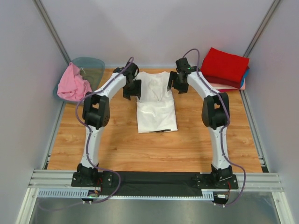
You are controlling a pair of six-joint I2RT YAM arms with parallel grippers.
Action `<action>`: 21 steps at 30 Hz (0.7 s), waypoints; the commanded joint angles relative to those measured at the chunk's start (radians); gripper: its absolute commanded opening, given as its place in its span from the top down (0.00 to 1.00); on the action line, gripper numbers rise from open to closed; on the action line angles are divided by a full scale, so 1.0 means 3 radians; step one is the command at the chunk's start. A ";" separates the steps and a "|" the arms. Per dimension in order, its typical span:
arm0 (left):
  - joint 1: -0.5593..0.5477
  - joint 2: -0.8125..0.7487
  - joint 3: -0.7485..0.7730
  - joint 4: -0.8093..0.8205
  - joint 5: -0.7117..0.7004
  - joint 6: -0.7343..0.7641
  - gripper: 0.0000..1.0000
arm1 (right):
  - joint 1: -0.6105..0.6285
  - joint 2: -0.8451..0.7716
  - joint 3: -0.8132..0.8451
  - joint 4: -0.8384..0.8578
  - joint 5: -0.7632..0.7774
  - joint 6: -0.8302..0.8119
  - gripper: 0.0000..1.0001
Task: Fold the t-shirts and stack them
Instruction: Fold the tshirt
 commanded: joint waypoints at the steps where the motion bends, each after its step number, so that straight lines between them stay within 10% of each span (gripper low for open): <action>1: 0.0048 -0.0462 0.0200 -0.0265 -0.0141 0.0084 0.31 | -0.0066 -0.0384 -0.0027 -0.0398 0.0165 -0.0132 0.27; 6: -0.0044 -0.1332 -0.0901 0.0290 -0.0407 0.0018 0.29 | 0.0169 -0.1492 -0.1228 0.0256 0.0268 -0.0132 0.28; 13: -0.0325 -0.2269 -0.2403 0.1294 0.0047 -0.0105 0.35 | 0.0517 -0.1562 -0.1864 0.0644 -0.0446 -0.0147 0.44; 21: -0.0366 -0.2408 -0.3139 0.1994 0.0416 -0.0335 0.47 | 0.0599 -0.0892 -0.1237 0.0564 -0.1230 -0.0168 0.95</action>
